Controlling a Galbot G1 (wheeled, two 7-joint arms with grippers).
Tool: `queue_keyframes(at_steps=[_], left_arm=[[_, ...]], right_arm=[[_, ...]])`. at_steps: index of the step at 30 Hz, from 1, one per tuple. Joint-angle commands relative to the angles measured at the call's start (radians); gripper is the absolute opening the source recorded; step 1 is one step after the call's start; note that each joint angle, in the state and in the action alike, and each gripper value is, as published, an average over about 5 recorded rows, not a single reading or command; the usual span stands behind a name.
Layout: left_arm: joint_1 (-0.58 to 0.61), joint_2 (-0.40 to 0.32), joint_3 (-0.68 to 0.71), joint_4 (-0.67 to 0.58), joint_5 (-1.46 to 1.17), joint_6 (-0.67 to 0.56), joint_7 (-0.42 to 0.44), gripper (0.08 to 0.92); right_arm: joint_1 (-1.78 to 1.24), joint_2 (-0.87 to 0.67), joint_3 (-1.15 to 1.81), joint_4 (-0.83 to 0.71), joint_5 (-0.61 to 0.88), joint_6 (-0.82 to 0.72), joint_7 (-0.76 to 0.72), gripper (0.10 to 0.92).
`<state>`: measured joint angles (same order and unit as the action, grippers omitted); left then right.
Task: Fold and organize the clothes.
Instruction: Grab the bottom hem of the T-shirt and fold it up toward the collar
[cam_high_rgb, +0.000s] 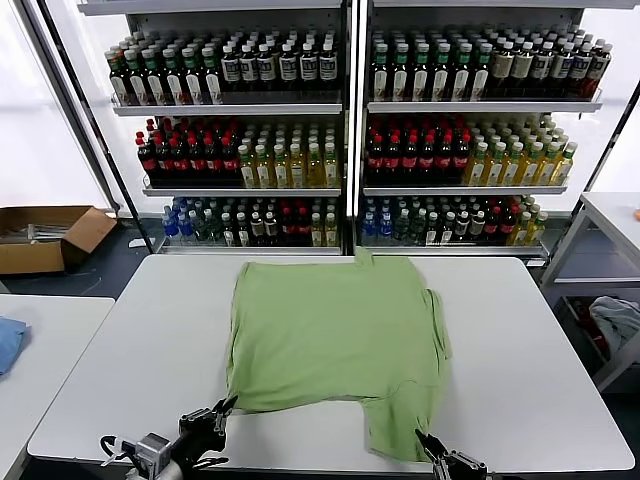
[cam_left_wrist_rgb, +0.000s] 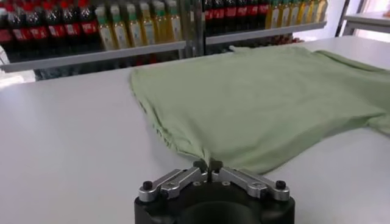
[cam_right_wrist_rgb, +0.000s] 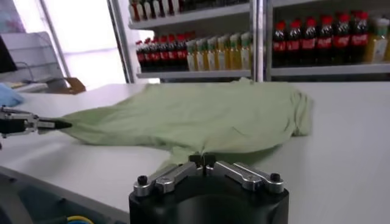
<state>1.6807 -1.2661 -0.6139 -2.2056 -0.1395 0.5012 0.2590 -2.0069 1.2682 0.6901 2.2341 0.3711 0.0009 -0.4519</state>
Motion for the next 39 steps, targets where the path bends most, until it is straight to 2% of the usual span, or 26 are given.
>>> queue_keyframes(at_steps=[1, 6, 13, 20, 26, 33, 37, 39], left_arm=[[0.154, -0.015, -0.073, -0.178, 0.0, -0.01, 0.0, 0.089], [0.097, 0.002, -0.064, -0.166, -0.038, -0.009, 0.003, 0.088], [-0.093, 0.04, -0.055, -0.067, -0.151, -0.026, -0.005, 0.088], [-0.293, 0.105, -0.005, 0.082, -0.259, -0.022, -0.026, 0.088], [-0.41, 0.142, 0.032, 0.241, -0.353, 0.014, -0.037, 0.088], [-0.49, 0.139, 0.076, 0.365, -0.394, 0.045, -0.051, 0.088], [-0.502, 0.129, 0.082, 0.407, -0.394, 0.063, -0.047, 0.088], [-0.501, 0.126, 0.081, 0.415, -0.388, 0.067, -0.045, 0.088]], right_arm=[[-0.062, -0.015, 0.011, 0.023, 0.134, 0.118, -0.053, 0.106], [0.017, -0.021, -0.001, -0.004, 0.268, 0.12, -0.051, 0.106], [0.243, -0.061, 0.002, -0.063, 0.372, 0.059, 0.012, 0.106], [0.498, -0.031, -0.033, -0.193, 0.387, 0.004, 0.103, 0.106], [0.703, -0.025, -0.085, -0.337, 0.375, -0.032, 0.191, 0.106], [0.843, -0.072, -0.172, -0.531, 0.316, -0.037, 0.221, 0.106], [0.854, -0.1, -0.217, -0.56, 0.276, -0.099, 0.237, 0.122], [0.84, -0.113, -0.225, -0.552, 0.238, -0.12, 0.232, 0.164]])
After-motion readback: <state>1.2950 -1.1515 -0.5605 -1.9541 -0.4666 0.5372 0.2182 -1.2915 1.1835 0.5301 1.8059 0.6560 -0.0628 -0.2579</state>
